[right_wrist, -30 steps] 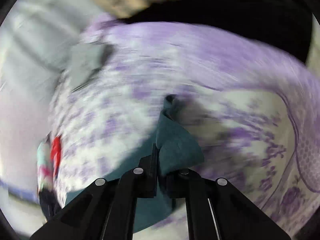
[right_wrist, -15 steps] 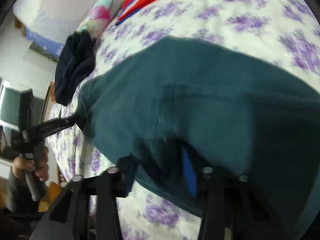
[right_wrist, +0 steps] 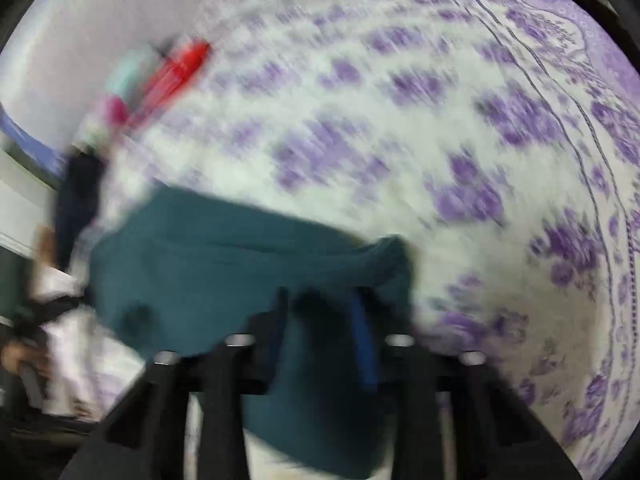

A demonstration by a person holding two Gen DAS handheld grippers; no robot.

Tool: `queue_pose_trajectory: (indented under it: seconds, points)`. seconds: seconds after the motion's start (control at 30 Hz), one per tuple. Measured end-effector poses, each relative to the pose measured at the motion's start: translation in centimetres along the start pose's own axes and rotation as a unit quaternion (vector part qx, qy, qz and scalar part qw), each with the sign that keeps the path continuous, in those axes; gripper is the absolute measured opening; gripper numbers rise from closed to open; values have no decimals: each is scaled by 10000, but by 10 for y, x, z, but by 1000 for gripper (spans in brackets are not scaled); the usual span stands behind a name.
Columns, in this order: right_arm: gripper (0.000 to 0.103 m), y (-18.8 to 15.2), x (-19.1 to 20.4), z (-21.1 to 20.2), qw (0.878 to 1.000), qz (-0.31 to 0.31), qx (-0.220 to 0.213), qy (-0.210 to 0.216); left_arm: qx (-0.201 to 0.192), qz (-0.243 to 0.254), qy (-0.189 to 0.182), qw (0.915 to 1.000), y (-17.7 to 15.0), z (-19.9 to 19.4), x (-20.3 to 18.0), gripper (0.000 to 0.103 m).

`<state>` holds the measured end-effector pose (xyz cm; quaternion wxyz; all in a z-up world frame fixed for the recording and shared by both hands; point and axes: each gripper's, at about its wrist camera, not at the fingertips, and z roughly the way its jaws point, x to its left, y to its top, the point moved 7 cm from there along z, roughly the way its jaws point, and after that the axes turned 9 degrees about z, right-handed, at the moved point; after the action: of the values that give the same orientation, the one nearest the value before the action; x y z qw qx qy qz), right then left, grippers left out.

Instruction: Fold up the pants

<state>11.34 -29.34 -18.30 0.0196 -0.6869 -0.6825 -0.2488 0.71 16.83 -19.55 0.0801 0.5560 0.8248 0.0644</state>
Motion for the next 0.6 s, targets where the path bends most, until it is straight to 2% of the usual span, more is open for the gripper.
queue_pose_trajectory:
  seconds: [0.07, 0.17, 0.27, 0.33, 0.43, 0.53, 0.6]
  points:
    - [20, 3, 7, -14, 9994, 126, -153, 289, 11, 21, 34, 10000, 1, -4, -1, 59]
    - [20, 7, 23, -39, 9971, -80, -388, 652, -260, 182, -35, 9995, 7, -26, -16, 59]
    - [20, 7, 35, -41, 9955, -372, -344, 804, -591, 758, -450, 9944, 13, -52, -60, 59]
    - [20, 9, 28, -37, 9973, -299, -254, 623, -579, 1221, -925, 9865, 8, -58, -102, 60]
    - [20, 13, 19, -31, 9975, 31, -274, 650, -406, 1854, -1456, 9710, -5, -53, -166, 60]
    - [24, 19, 2, -27, 9967, 343, -340, 650, -168, 2510, -1627, 9541, -22, -35, -221, 60]
    - [24, 24, -14, -17, 9943, 717, -314, 729, 101, 2715, -1609, 9488, -32, -12, -241, 60]
